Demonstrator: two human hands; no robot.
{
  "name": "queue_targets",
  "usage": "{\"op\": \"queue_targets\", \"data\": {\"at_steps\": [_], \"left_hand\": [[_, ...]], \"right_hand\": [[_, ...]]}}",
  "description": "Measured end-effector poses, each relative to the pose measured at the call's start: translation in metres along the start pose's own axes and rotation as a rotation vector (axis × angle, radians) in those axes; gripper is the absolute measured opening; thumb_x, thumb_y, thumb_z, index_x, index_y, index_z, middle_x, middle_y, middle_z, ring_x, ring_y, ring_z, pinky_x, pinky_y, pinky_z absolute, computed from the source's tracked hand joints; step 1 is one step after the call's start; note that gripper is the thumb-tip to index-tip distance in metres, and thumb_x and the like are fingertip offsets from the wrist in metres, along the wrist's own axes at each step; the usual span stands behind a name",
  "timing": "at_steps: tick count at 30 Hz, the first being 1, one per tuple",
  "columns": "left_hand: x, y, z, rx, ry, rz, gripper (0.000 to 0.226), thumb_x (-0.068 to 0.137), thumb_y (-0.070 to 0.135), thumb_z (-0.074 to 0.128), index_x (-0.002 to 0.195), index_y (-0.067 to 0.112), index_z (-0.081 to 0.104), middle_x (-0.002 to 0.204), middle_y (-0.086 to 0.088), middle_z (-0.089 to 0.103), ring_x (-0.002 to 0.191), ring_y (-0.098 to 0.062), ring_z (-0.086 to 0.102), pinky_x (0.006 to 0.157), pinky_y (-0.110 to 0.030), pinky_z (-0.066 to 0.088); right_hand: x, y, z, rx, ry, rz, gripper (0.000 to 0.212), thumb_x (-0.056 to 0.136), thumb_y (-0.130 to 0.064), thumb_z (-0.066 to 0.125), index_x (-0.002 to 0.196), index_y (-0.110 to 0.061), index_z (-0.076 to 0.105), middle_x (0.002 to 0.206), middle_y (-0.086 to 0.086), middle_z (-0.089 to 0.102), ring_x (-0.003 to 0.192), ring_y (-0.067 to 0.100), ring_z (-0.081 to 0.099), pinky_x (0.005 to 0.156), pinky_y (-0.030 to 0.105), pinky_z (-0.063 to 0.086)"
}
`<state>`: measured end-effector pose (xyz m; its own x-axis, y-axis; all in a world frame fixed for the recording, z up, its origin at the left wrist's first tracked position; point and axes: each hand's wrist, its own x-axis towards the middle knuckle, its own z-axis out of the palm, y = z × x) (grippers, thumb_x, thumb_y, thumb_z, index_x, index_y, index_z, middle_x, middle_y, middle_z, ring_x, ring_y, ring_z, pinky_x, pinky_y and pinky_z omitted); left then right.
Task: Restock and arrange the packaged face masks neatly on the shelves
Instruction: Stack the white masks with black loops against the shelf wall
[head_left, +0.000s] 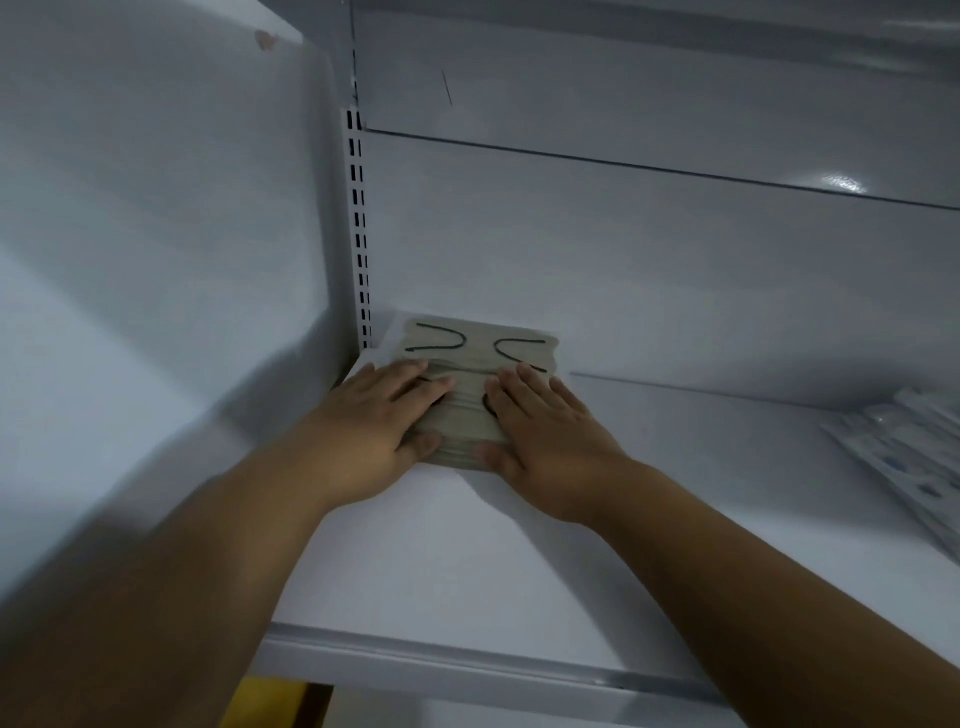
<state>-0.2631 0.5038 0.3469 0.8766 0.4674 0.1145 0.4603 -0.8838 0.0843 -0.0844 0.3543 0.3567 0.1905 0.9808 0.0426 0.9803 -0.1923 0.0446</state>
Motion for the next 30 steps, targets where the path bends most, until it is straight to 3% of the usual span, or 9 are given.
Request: {"op": "queue_targets", "data": {"at_steps": [2,4,6,9,13,16,23,27,30], "left_hand": [[0.0,0.007,-0.006,-0.007,-0.011,-0.006,0.085,0.082,0.074,0.004,0.159,0.037,0.004,0.168,0.008,-0.002,0.153,-0.014,0.0,0.117,-0.024,-0.007],[0.006,0.012,-0.015,-0.052,0.016,-0.019,0.081,0.09,0.071,0.01,0.16,0.03,0.009,0.168,0.007,0.001,0.154,-0.013,0.0,0.119,-0.025,-0.005],[0.021,0.013,-0.023,-0.079,0.066,-0.032,0.062,0.105,0.051,0.026,0.16,0.024,0.016,0.168,0.006,0.006,0.154,-0.013,0.004,0.122,-0.027,0.0],[0.05,0.013,-0.032,-0.098,0.121,-0.019,0.055,0.108,0.034,0.035,0.159,0.019,0.023,0.168,0.001,0.014,0.154,-0.016,0.011,0.122,-0.029,0.007],[0.086,0.001,-0.022,-0.09,-0.031,-0.042,0.056,0.108,0.04,0.03,0.16,0.02,0.018,0.168,0.0,0.01,0.155,-0.019,0.009,0.125,-0.036,0.009],[0.092,-0.003,-0.006,-0.038,-0.121,-0.063,0.057,0.108,0.044,0.023,0.16,0.022,0.015,0.168,-0.002,0.009,0.154,-0.022,0.008,0.124,-0.043,0.012],[0.095,-0.003,0.004,-0.056,-0.208,-0.116,0.061,0.107,0.05,0.017,0.161,0.024,0.006,0.169,0.0,-0.003,0.155,-0.019,-0.004,0.125,-0.043,0.003],[0.104,-0.009,-0.014,-0.086,-0.116,-0.086,0.056,0.108,0.047,0.023,0.16,0.026,0.017,0.168,0.0,0.007,0.154,-0.02,0.01,0.125,-0.038,0.01],[0.114,-0.019,-0.016,-0.093,-0.091,-0.08,0.054,0.107,0.048,0.024,0.158,0.03,0.023,0.167,0.003,0.016,0.152,-0.022,0.019,0.124,-0.04,0.016]], "right_hand": [[-0.002,-0.002,0.001,-0.006,-0.004,0.01,0.085,0.091,-0.066,0.008,0.159,-0.015,0.0,0.167,0.006,-0.007,0.153,0.021,-0.013,0.123,0.039,-0.008],[-0.004,-0.004,-0.002,0.004,-0.008,0.005,0.09,0.087,-0.068,0.001,0.159,-0.015,-0.001,0.167,0.007,-0.009,0.153,0.021,-0.014,0.123,0.038,-0.008],[-0.003,-0.005,-0.008,0.062,-0.028,0.011,0.08,0.097,-0.063,0.012,0.159,-0.015,-0.001,0.167,0.006,-0.009,0.153,0.018,-0.014,0.124,0.037,-0.009],[0.012,-0.001,-0.026,0.189,-0.031,0.062,0.066,0.106,-0.048,0.021,0.16,-0.013,0.005,0.168,0.005,-0.003,0.154,0.017,-0.007,0.125,0.036,-0.002],[0.065,0.011,-0.036,0.144,-0.013,0.163,0.063,0.107,-0.04,0.024,0.158,-0.006,0.008,0.167,0.011,0.002,0.154,0.025,0.001,0.124,0.042,0.007],[0.09,0.017,-0.017,0.088,-0.105,0.197,0.066,0.106,-0.043,0.026,0.157,-0.004,0.014,0.165,0.016,0.009,0.153,0.03,0.009,0.124,0.044,0.012],[0.092,0.019,0.005,0.158,-0.162,0.229,0.068,0.105,-0.049,0.018,0.158,-0.006,0.011,0.166,0.014,0.009,0.154,0.027,0.005,0.125,0.043,0.007],[0.103,0.025,-0.016,0.222,-0.162,0.289,0.055,0.105,-0.045,0.022,0.148,-0.013,0.036,0.15,0.016,0.038,0.141,0.035,0.034,0.116,0.047,0.03],[0.106,0.025,-0.027,0.182,-0.111,0.245,0.057,0.106,-0.047,0.023,0.149,-0.012,0.037,0.155,0.013,0.036,0.141,0.031,0.036,0.116,0.046,0.03]]}}
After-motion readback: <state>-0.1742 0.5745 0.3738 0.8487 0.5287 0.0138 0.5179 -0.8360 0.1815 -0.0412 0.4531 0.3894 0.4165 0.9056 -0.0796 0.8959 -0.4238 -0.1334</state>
